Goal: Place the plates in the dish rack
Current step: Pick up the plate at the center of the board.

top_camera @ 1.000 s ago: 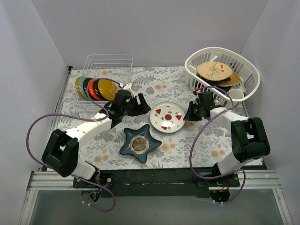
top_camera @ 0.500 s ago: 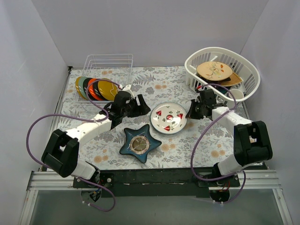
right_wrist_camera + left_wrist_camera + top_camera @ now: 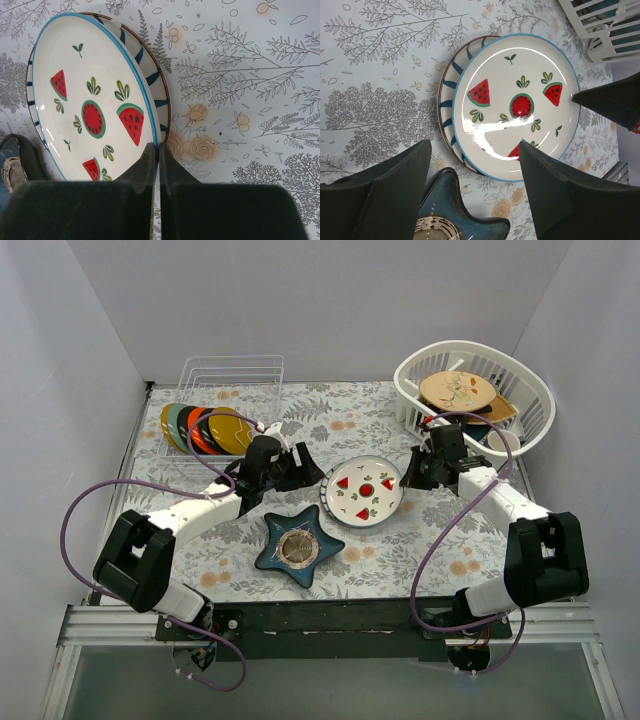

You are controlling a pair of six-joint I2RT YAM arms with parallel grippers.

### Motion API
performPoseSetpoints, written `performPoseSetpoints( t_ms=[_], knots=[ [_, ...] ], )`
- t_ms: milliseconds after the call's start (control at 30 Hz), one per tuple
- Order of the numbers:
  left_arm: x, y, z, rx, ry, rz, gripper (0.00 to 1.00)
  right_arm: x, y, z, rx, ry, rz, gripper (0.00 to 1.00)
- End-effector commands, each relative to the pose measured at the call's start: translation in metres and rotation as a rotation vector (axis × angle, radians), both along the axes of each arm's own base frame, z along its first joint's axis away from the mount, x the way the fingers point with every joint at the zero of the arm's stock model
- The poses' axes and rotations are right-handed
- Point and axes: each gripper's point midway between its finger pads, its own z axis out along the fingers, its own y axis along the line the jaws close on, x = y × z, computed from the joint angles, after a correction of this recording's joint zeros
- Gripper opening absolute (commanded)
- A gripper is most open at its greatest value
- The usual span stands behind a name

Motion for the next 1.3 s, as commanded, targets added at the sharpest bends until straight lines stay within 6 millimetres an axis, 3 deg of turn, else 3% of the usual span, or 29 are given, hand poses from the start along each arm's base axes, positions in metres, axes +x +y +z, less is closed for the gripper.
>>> performPoseSetpoints(
  t_ms=[0, 400, 900, 1267],
  knots=[
    [-0.001, -0.018, 0.0, -0.071, -0.007, -0.053, 0.7, 0.014, 0.018, 0.049, 0.121, -0.159, 0.026, 0.01],
    [-0.002, -0.025, -0.009, -0.115, 0.01, -0.062, 0.71, 0.013, 0.025, 0.089, 0.275, -0.246, -0.003, 0.01],
    [-0.007, -0.028, -0.024, -0.138, 0.047, -0.072, 0.7, 0.009, 0.014, 0.11, 0.366, -0.287, -0.041, 0.01],
    [-0.008, -0.047, -0.017, -0.165, 0.044, -0.113, 0.7, 0.004, 0.003, 0.078, 0.311, -0.227, -0.091, 0.01]
  ],
)
